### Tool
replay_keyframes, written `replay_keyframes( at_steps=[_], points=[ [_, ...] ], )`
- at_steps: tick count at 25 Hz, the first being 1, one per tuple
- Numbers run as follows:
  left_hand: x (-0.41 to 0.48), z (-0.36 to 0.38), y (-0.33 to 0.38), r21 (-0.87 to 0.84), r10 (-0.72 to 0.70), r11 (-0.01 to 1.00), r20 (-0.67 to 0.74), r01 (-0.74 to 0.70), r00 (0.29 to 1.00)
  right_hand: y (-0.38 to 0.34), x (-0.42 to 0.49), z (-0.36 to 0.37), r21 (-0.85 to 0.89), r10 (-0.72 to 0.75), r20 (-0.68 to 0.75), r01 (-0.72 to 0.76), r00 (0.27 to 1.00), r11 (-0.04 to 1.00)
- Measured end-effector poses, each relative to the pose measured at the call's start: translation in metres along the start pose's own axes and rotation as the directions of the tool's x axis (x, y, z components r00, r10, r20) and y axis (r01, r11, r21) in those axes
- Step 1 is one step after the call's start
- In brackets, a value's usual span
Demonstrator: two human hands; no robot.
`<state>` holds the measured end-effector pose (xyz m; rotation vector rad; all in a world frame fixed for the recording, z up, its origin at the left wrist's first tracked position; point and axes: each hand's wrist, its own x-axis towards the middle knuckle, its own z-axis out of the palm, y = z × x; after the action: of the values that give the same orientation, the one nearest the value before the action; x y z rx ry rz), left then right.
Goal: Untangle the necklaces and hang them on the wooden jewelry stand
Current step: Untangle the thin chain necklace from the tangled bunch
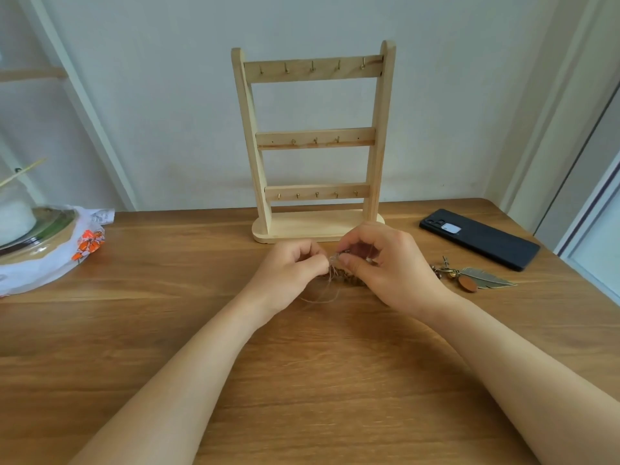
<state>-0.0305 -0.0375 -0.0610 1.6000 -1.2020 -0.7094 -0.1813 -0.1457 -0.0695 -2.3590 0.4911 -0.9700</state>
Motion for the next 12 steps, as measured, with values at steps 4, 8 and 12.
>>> replay_keyframes(
  at_steps=[4, 8, 12],
  points=[
    [0.002, -0.003, 0.000, -0.240, -0.013, 0.971, 0.062, 0.027, 0.998, -0.001, -0.001, 0.003, 0.003, -0.012, 0.014, 0.012, 1.000, 1.000],
    [0.005, -0.017, -0.001, -0.763, -0.035, 0.638, 0.106, 0.104, 0.994, 0.007, -0.001, 0.001, -0.070, 0.063, 0.032, -0.060, 0.998, 0.996],
    [0.006, -0.047, -0.003, -0.922, -0.281, 0.381, -0.188, -0.070, 0.941, 0.021, 0.004, -0.007, -0.065, 0.207, -0.075, -0.212, 0.975, 0.975]
  ],
)
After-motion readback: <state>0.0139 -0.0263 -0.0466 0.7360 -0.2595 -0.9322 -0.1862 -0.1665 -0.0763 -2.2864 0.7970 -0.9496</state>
